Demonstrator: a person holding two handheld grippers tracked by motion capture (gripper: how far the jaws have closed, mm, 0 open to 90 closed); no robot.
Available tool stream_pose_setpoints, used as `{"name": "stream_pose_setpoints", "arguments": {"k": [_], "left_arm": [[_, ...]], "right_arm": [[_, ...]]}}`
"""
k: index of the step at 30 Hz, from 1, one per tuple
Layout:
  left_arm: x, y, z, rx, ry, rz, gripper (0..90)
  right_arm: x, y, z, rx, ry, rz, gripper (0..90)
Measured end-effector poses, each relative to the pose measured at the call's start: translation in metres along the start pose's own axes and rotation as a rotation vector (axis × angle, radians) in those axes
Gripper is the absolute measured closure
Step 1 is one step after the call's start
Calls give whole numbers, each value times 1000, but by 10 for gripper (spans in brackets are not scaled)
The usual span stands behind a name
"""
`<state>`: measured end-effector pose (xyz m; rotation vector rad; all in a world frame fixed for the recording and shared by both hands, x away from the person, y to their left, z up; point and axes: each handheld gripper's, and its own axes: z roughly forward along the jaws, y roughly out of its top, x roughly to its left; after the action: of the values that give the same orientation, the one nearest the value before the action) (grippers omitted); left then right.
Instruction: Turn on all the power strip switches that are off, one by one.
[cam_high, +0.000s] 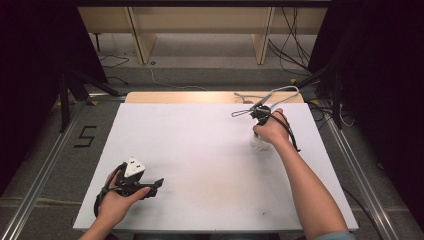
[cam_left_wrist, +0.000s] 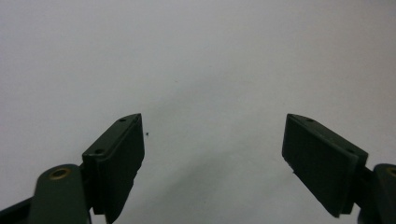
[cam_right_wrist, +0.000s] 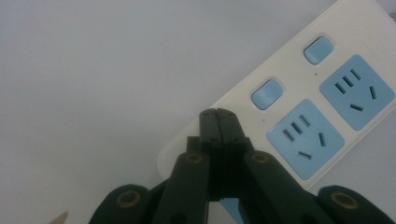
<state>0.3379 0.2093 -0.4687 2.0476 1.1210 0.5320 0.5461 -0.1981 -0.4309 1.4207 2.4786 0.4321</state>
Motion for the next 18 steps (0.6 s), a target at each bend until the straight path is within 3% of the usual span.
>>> {"name": "stream_pose_setpoints", "arguments": {"k": [18], "left_arm": [[-1,1,1,2,-2,4,210]], "right_arm": [[3,3,2,18,-29,-3,900]]}}
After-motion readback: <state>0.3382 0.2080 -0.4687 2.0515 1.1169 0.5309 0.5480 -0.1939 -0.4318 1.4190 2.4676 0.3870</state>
